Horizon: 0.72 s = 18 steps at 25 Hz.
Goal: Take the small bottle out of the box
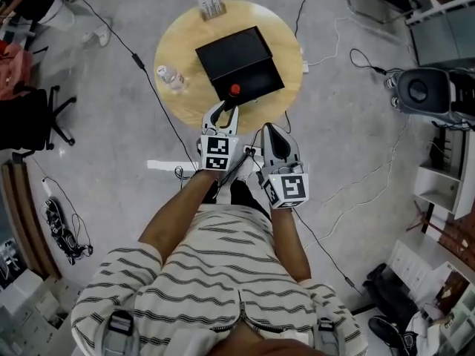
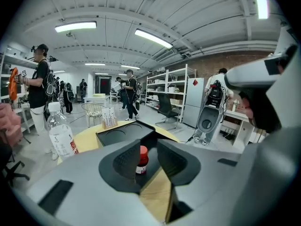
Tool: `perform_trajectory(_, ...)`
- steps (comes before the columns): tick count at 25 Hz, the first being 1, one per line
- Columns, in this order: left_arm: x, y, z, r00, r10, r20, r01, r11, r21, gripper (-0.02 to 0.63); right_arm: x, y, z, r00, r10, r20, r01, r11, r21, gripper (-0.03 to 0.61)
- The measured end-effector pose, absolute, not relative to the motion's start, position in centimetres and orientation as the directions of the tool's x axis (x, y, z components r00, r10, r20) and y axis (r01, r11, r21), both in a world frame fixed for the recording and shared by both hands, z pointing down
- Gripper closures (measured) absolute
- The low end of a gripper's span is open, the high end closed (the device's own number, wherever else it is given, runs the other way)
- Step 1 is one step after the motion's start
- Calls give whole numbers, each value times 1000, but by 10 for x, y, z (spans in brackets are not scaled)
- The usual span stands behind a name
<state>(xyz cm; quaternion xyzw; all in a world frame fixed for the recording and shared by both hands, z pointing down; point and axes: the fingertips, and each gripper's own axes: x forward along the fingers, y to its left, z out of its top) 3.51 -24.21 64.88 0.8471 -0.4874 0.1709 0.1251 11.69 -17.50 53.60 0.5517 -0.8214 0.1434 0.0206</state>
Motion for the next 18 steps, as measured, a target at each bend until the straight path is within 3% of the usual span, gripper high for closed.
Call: perform_trajectory(18, 42, -253, 677, 451, -772, 448, -871, -491, 32, 456, 123, -163, 545, -383, -896, 226, -916, 336, -221, 560)
